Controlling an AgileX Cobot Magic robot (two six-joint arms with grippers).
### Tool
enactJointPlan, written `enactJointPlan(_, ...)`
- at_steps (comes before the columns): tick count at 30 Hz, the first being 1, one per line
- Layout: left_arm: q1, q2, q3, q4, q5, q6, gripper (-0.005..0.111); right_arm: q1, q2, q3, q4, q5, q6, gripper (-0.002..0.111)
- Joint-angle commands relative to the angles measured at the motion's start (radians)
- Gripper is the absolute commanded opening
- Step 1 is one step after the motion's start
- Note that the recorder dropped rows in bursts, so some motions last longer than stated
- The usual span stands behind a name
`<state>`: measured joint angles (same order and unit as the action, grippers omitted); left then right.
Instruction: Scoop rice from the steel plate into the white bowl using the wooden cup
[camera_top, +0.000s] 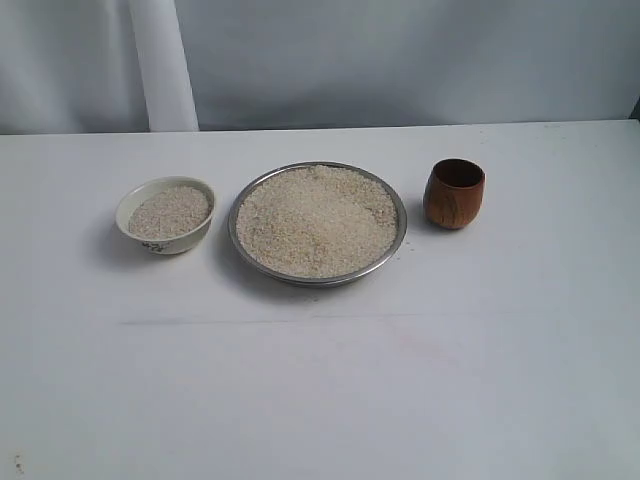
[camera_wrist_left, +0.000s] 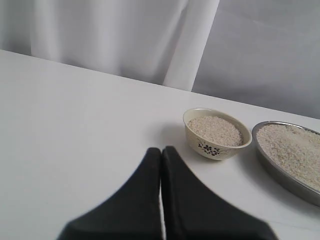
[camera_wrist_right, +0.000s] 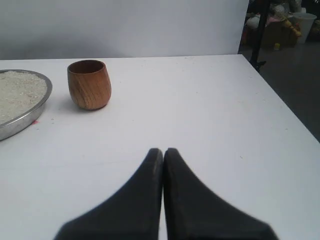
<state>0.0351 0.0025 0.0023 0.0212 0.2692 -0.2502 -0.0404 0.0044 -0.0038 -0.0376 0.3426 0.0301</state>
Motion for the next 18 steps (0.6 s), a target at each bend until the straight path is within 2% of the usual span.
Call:
enactJointPlan(1, -0.005, -0.003, -0.002, -0.003, -0.003, -0.003, 0.0, -0.009, -0.004, 0.004, 0.004, -0.001, 0.005, 0.0)
enactJointPlan(18, -0.005, -0.003, -0.002, -0.003, -0.003, -0.003, 0.0, -0.009, -0.004, 0.004, 0.004, -0.039, 0.002, 0.0)
